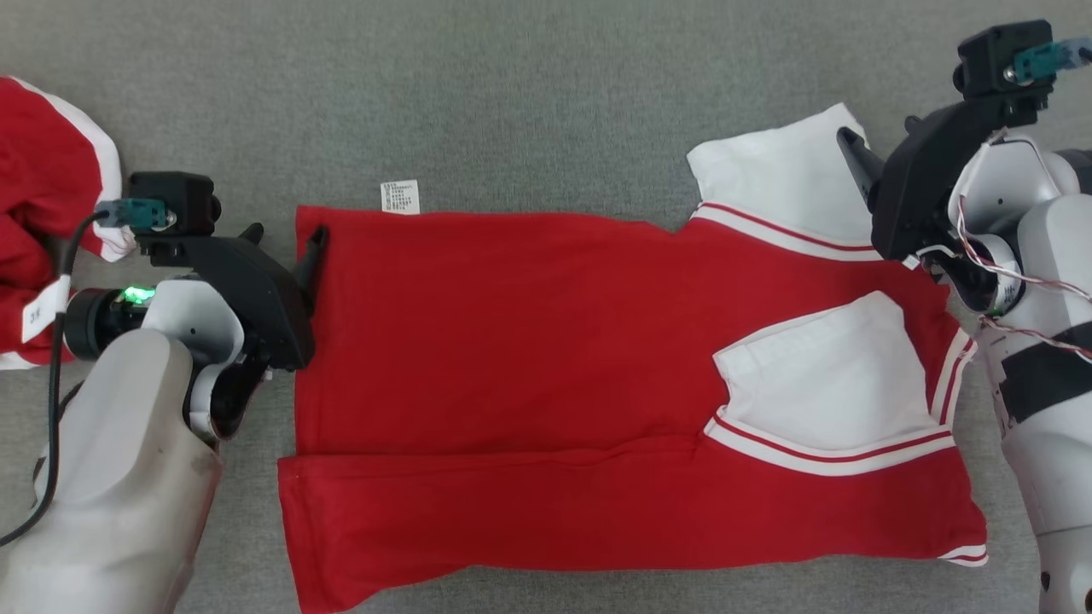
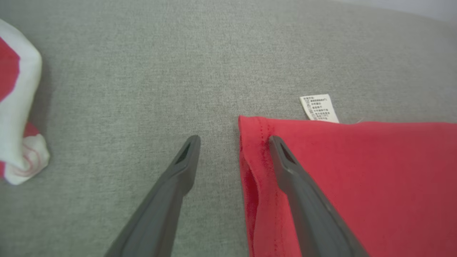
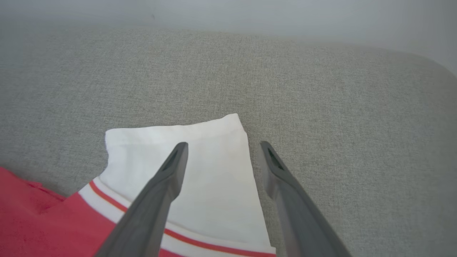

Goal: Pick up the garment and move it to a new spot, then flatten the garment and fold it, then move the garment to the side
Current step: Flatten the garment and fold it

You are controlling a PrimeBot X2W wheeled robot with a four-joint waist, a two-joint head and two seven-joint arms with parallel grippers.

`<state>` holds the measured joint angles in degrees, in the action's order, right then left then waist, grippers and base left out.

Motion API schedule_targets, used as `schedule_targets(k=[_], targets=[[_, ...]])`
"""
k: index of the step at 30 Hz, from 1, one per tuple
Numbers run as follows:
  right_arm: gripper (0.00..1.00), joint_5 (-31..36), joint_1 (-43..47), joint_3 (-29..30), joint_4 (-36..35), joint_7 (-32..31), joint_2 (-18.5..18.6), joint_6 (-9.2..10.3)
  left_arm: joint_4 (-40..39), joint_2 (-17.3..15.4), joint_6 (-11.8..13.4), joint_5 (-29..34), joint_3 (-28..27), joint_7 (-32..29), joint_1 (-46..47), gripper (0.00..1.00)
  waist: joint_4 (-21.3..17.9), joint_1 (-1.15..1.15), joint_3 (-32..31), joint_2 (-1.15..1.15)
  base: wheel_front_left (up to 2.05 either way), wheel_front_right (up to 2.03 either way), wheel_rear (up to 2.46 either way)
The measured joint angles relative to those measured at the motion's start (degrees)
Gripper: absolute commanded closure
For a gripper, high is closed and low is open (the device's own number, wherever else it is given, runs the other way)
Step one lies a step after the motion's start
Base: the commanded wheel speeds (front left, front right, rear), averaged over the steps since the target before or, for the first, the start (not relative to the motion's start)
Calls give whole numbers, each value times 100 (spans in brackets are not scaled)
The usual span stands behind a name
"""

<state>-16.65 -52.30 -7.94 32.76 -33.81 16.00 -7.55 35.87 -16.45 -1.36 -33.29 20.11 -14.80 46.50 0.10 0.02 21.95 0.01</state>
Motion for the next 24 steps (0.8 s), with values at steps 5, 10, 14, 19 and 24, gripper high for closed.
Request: schedule_targets(k=[5, 10, 14, 19, 24], targets=[[0, -8, -328, -231, 510, 166, -19, 0, 222, -2, -25, 37, 86, -142, 328, 0, 7, 0, 281, 0, 0, 0, 0], [0, -59, -556, -427, 920, 253, 2, -1, 369, -7, -120, 101, 215, -355, 548, 0, 58, 0, 385, 0, 0, 0, 0], [0, -96, -699, -477, 1217, 257, 57, 0, 427, -1, -230, 82, 354, -793, 703, 56, 110, -1, 420, 0, 0, 0, 0], [0, -98, -931, -478, 1524, 310, 174, -1, 346, 12, -374, 2, 470, -1001, 752, 100, 183, -2, 462, -1, 0, 0, 0], [0, -60, -1141, -350, 1853, 465, 280, 0, 230, 57, -417, -60, 570, -1141, 825, 100, 293, -2, 532, 0, 0, 0, 0]])
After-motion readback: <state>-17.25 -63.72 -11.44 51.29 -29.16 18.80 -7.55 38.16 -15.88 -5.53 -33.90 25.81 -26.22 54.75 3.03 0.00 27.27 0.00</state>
